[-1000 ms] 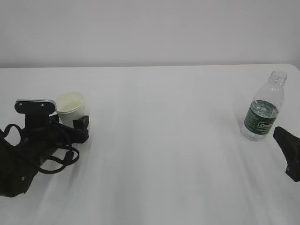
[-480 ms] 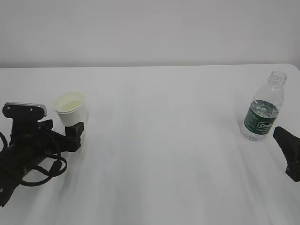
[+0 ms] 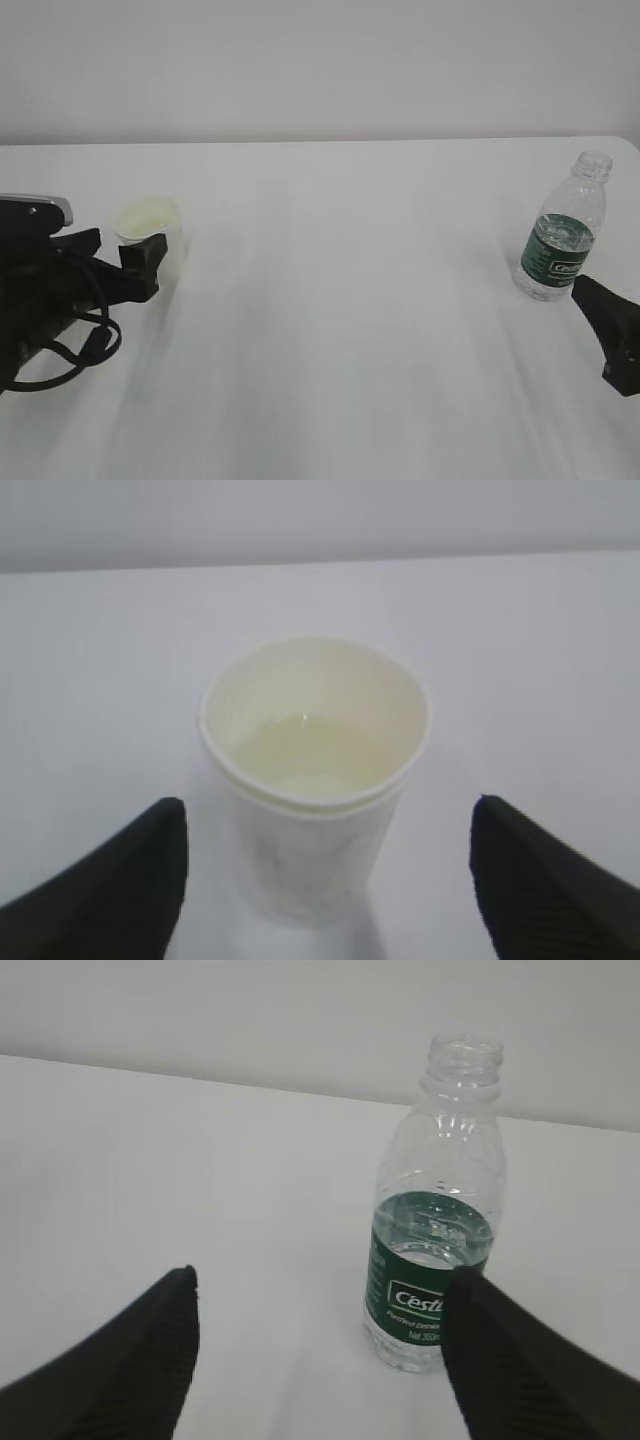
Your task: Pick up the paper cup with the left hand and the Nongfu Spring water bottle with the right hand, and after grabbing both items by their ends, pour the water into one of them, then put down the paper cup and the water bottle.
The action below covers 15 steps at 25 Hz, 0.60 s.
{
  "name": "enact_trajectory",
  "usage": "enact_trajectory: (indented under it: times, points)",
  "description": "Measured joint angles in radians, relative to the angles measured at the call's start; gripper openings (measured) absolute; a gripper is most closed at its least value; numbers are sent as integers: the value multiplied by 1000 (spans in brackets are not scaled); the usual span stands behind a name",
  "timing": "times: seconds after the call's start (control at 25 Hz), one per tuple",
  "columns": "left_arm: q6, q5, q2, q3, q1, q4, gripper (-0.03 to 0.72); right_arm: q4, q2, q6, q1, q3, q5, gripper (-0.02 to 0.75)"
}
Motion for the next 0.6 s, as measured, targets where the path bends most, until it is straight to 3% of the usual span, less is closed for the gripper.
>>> enact_trajectory:
  times: [0.4,0.6]
  points:
    - [0,0,-178,4,0,63,590,-54,0,25,0,-89,0,573]
    - [0,47,-252,7,0,27,589,-50,0,25,0,-142,0,573]
